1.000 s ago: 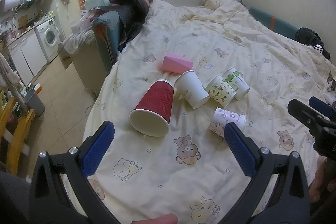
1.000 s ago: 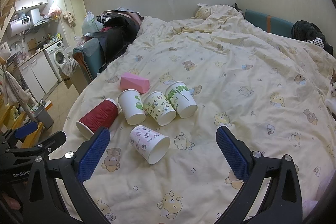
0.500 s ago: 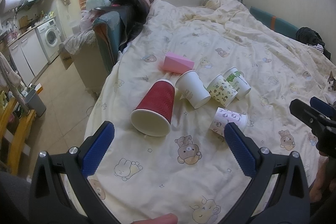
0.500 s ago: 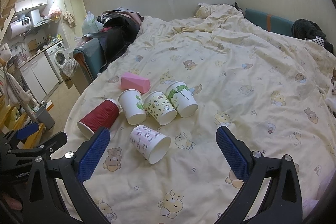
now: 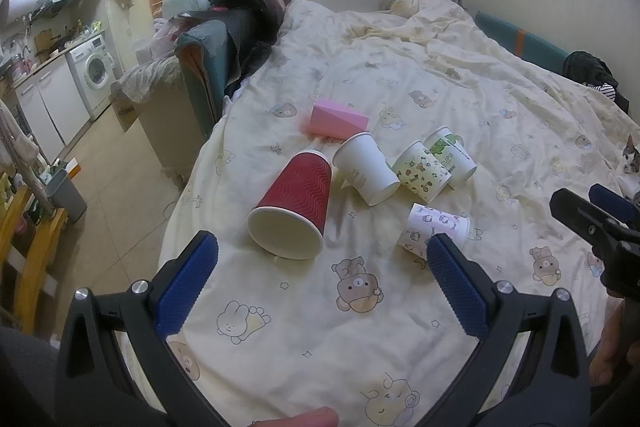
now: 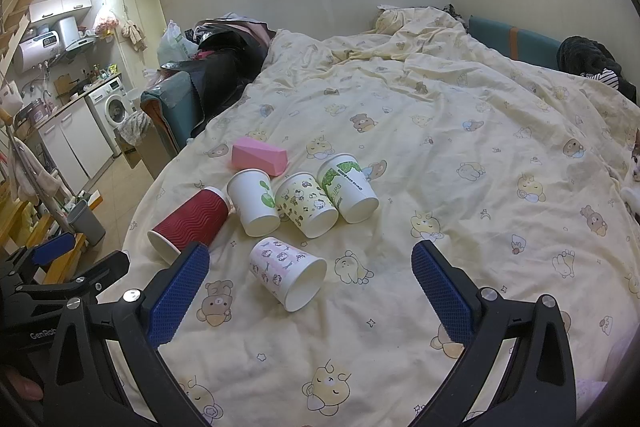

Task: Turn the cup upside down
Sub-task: 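Move the right gripper to the pink Hello Kitty cup and grasp it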

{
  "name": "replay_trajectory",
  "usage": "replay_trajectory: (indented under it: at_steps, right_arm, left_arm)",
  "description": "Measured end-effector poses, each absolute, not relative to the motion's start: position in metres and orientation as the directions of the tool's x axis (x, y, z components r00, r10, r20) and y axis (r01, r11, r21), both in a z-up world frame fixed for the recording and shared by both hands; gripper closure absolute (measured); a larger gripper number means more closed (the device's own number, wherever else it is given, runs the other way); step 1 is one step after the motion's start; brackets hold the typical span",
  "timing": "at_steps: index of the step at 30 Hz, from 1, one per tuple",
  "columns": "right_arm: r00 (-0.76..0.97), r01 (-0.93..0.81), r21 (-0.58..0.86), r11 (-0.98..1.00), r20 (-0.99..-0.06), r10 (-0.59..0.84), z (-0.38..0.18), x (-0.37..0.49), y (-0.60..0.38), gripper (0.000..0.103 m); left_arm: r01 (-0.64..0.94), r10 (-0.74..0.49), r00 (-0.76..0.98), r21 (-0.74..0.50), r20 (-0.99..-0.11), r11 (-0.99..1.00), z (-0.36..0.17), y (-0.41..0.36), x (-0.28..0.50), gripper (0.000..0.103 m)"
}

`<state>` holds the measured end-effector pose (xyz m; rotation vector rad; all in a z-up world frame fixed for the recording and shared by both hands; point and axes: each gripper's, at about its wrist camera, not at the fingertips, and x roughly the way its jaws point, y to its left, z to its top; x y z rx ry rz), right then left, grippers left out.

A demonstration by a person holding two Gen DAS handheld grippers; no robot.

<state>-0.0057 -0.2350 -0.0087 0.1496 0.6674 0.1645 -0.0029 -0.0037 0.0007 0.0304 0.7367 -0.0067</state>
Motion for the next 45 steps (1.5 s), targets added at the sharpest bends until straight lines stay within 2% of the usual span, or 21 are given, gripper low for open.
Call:
replay_trajectory:
  at_steps: [24,30,35,38,40,45]
  right_arm:
    - [0.757,-0.101,0.219,0.970,-0.616,0.218,-0.010,-0.005,-0.238,0.000]
    - [0.586,-0.179,0.273,0.945,-0.742,0.325,-0.025,0.027,-0.238,0.000]
    - [0.428,-0.324,0.196,0.926,-0.842,0.328,-0.037,0.055,-0.212,0.000]
    - [0.378,-0.422,0.120,0.899,-0.878,0.295,-0.044,0.072,-0.197,0.000]
    - [0.280,-0.494,0.118,0.861,-0.917,0.286,-0.057,0.088,-0.187,0.001]
    - [0.151,-0.671,-0.018,0.741,-0.982,0.112,-0.088,0.119,-0.153,0.001]
  left_arm:
    - [-0.002,0.018,0.725,0.025,-0.689,1.000,-0.002,0.001,-0.001,0.000]
    - [-0.014,0.014,0.701,0.006,-0.713,1.000,-0.003,0.008,0.007,0.000]
    - [-0.006,0.021,0.679,0.023,-0.734,1.000,-0.003,0.008,0.016,0.000]
    - [-0.021,0.041,0.662,0.036,-0.748,0.999,-0.005,0.012,0.025,0.000]
    - [-0.037,0.050,0.648,0.034,-0.760,0.999,-0.009,0.016,0.028,0.000]
    - [-0.055,0.042,0.614,0.010,-0.789,0.998,-0.017,0.022,0.031,0.000]
